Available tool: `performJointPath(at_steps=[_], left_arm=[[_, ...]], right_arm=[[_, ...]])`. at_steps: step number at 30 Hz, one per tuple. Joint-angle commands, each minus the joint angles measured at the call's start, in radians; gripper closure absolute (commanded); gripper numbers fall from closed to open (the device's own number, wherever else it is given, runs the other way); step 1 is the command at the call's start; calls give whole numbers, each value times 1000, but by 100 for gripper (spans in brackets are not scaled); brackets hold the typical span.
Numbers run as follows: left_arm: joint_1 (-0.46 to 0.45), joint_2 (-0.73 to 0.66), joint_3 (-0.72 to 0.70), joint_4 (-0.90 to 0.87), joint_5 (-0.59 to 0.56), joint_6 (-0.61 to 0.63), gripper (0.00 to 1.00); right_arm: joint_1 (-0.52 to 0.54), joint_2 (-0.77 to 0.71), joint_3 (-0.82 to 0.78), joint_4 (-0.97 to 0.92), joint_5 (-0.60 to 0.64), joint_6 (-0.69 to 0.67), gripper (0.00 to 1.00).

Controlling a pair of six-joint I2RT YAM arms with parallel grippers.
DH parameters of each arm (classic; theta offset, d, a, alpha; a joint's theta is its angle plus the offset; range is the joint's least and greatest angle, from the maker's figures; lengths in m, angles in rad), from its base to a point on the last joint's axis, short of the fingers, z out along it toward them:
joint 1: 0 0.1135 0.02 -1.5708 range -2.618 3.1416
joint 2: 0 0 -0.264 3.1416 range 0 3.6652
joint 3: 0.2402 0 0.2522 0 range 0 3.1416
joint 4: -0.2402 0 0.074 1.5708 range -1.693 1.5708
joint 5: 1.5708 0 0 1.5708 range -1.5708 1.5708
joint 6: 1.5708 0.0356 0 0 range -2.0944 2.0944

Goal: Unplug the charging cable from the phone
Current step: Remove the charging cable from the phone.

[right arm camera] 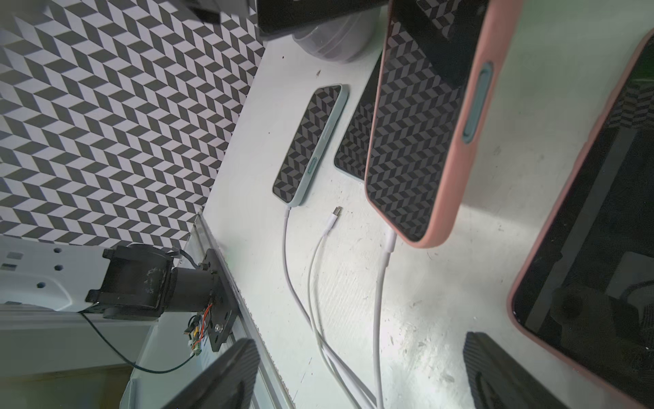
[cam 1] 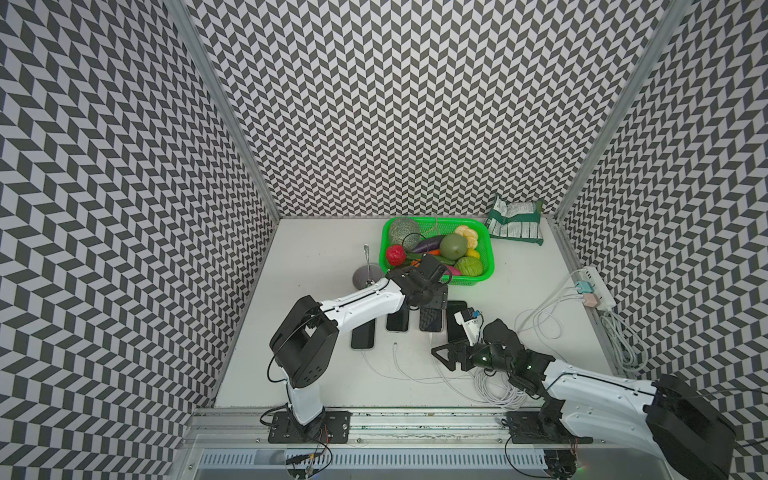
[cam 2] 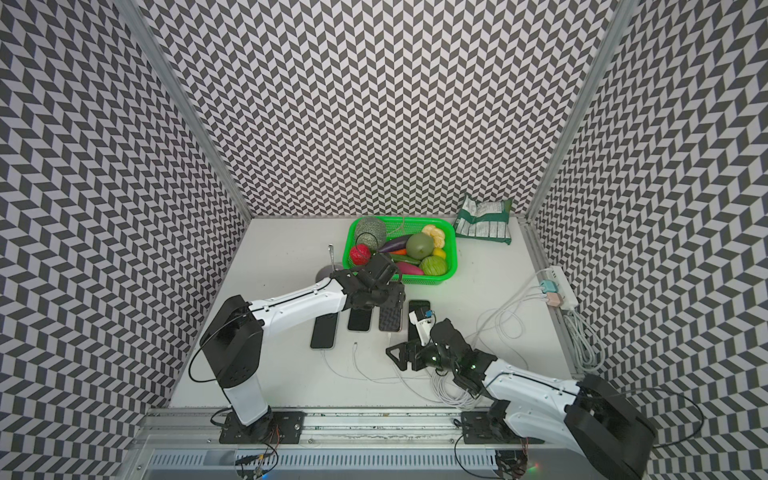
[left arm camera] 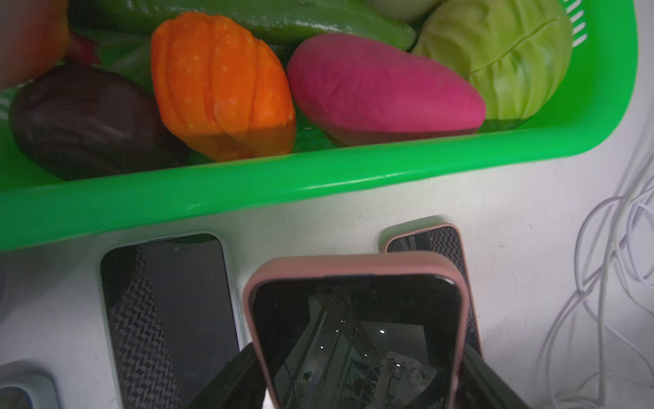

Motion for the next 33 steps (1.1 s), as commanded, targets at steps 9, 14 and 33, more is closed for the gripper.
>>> performJointPath(at_steps=[9, 14, 33], left_arm=[[11, -63, -11, 51, 45, -11, 100], [11, -69, -20, 57, 54, -11, 100], [11, -68, -28, 71, 73, -21, 100]], right_arm=[[-2, 163, 5, 209, -64, 25, 30], [-3, 210, 16, 239, -72, 32, 44], [16, 262, 29, 270, -50, 36, 81]])
